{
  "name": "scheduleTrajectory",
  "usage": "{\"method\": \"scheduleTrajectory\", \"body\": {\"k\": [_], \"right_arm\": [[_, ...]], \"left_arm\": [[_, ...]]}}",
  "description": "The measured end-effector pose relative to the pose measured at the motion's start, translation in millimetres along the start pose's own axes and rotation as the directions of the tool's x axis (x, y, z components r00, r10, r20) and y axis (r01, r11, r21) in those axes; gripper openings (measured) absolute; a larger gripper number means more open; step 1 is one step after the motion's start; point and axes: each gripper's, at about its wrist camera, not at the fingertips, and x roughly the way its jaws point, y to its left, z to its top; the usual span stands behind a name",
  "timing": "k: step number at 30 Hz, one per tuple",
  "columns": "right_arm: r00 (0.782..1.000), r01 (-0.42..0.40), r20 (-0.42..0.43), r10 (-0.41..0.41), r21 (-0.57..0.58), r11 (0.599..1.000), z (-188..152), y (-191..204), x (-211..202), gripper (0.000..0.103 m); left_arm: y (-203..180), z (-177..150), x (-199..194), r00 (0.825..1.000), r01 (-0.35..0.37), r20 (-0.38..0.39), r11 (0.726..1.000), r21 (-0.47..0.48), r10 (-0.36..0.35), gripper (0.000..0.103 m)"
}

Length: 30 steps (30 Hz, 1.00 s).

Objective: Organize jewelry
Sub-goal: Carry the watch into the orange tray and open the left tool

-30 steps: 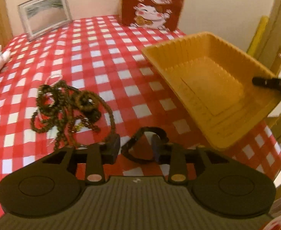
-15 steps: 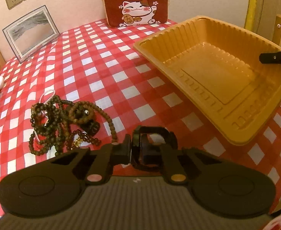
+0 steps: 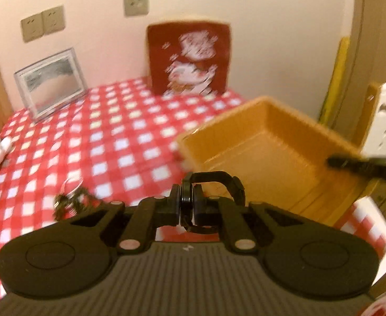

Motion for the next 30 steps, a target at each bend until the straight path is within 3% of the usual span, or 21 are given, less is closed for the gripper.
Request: {"method": "scheduleTrajectory", "body": {"k": [4,12,21,28,30], "right_arm": [[1.0,0.0,0.006,0.0,-0.012,1.0,-1,1,0,0.006],[0.997,0.046,0.063,-0.039,-0.11,0.993,-9,8,-3,0.006],[0.994,0.082,0.087,-0.068,-0.17,0.982,-19,13,-2,0.006],[0.99,0.119,0.105,-0.099,-0.207,0.971,-22,19,0,0.005],[0.988,0.129,0.112,-0.107,-0.213,0.969,-22,20,0,0.005]], "left_arm": [[-24,8,9,0.997,0.072,-0.007,0.997,0.009,-0.072,0.008],[-63,-5,44,0.977,0.191,-0.099,0.982,0.005,-0.19,0.008],[-65,-18,72,0.961,0.223,-0.164,0.974,-0.03,-0.225,0.009],[-64,-16,65,0.961,0.244,-0.123,0.969,-0.044,-0.248,0.01],[-60,-14,57,0.966,0.236,-0.101,0.971,-0.047,-0.239,0.016]]}}
